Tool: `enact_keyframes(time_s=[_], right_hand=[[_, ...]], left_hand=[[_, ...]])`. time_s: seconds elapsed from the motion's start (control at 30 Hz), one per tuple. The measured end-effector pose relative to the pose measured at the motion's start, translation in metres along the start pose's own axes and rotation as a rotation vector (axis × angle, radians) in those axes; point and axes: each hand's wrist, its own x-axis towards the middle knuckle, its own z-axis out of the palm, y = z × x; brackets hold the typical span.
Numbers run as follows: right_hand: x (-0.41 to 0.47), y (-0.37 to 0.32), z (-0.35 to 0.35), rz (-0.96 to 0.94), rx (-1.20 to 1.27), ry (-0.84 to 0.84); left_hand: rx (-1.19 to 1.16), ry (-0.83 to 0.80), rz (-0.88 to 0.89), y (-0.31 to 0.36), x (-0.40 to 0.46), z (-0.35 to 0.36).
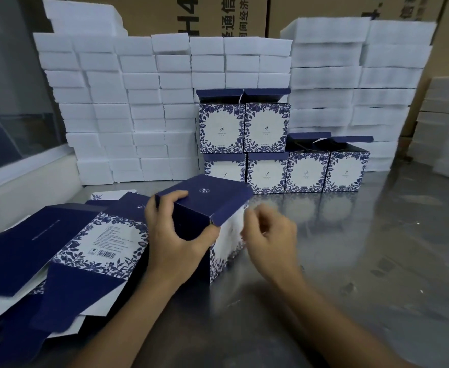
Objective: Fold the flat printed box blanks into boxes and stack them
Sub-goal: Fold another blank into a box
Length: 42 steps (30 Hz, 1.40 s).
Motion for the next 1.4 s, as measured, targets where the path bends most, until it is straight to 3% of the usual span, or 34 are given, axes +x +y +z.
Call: enact_keyframes(time_s=[0.07, 0.17, 0.43, 0.67, 0.9, 1.4], right_hand=[[0.003, -0.003, -0.003, 0.093, 0.061, 0.16], [0.01, -0.004, -0.006, 0.137, 0.17, 0.263], [0.004, -0.007, -0.003, -0.357, -0.175, 0.176], [0.003, -0.009, 0.002, -0.559, -0.314, 0.149], [-0.003, -0.015, 0.004, -0.52, -0.305, 0.086], [0.006, 0.0, 0.001, -0.473, -0.217, 0.115]], left_hand=[[-0.062, -0.085, 0.006, 0.002, -0.002, 0.004], [-0.152, -0.151, -0.035, 0.004, -0.003, 0.006], [-0.261, -0.179, -0.026, 0.008, -0.004, 0.006], [-0.21, -0.203, 0.054, 0.002, -0.004, 0.003], [0.083, -0.097, 0.251, -0.002, -0.005, 0.007], [0.132, -0.007, 0.309, -0.001, -0.001, 0.008]])
